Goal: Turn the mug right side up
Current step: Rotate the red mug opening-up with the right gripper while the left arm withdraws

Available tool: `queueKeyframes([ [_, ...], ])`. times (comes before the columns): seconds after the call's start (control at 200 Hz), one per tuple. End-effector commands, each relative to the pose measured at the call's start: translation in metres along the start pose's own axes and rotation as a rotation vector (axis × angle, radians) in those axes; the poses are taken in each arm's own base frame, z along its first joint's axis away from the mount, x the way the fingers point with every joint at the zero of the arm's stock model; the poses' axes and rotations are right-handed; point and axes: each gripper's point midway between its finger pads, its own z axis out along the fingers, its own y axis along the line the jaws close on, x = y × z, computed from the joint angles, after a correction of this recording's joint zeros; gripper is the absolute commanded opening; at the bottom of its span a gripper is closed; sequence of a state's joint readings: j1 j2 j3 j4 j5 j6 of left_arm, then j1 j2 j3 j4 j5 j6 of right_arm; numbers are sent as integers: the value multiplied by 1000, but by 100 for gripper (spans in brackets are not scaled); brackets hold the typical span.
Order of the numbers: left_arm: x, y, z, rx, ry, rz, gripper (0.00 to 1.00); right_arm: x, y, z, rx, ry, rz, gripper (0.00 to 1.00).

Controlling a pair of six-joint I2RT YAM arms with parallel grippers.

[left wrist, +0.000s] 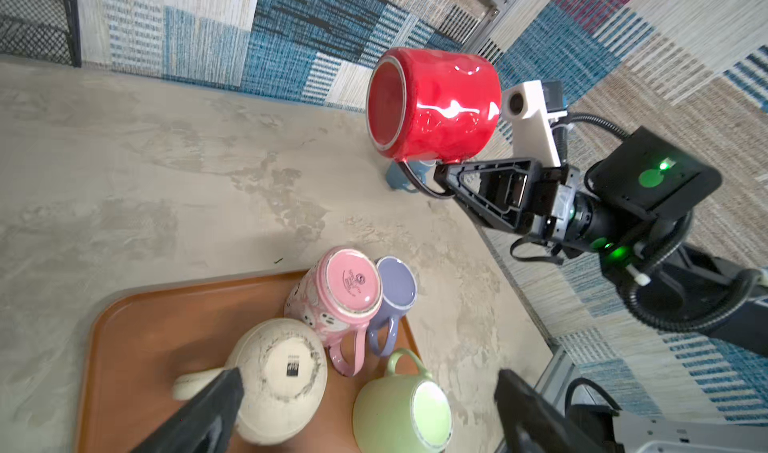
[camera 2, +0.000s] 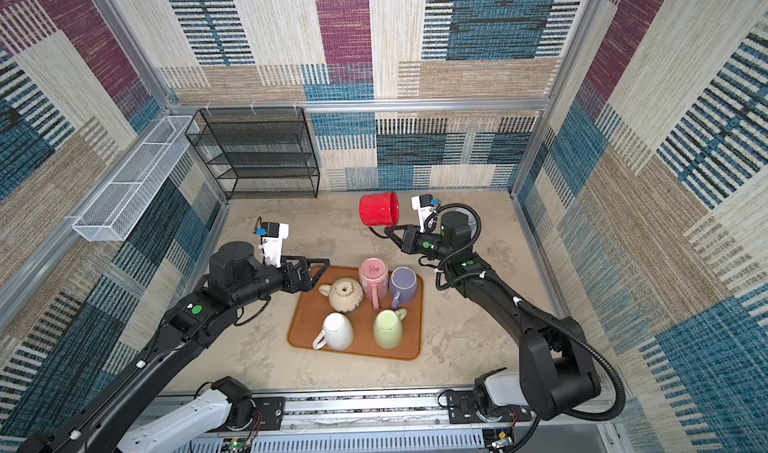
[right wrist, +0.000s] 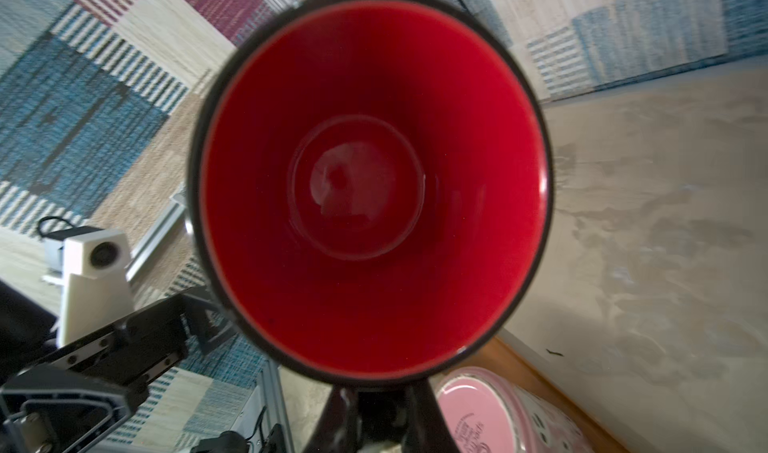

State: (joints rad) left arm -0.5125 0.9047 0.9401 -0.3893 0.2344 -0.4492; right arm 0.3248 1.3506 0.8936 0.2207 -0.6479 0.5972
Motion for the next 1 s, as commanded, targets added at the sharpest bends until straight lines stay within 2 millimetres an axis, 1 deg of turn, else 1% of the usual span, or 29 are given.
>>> queueKeyframes([
  [0.0,11,16,-8,-95,51,64,100,1,-20,-7,129,8,-47,0],
  [0.195,15,36,-16,-234,124,97,99,0,-50,-16,293,28,-55,0],
  [0.311,18,44,-20,-287,162,116,99,-5,-66,-18,385,49,-67,0],
  [0.401,22,45,-22,-294,191,140,99,-9,-78,-18,456,71,-77,0],
  [0.501,25,46,-24,-296,208,162,99,-10,-94,-17,535,111,-84,0],
  [0.536,27,46,-25,-291,213,169,99,-8,-102,-17,570,131,-87,0],
  [0.611,30,45,-25,-277,215,174,100,-10,-114,-19,637,147,-103,0],
  [0.816,52,46,-15,-235,271,155,99,-23,-143,-26,814,183,-151,0],
  [0.927,62,46,-10,-213,308,142,99,-24,-158,-24,877,222,-159,0],
  [0.992,65,47,-10,-210,316,146,99,-24,-168,-25,918,245,-167,0],
])
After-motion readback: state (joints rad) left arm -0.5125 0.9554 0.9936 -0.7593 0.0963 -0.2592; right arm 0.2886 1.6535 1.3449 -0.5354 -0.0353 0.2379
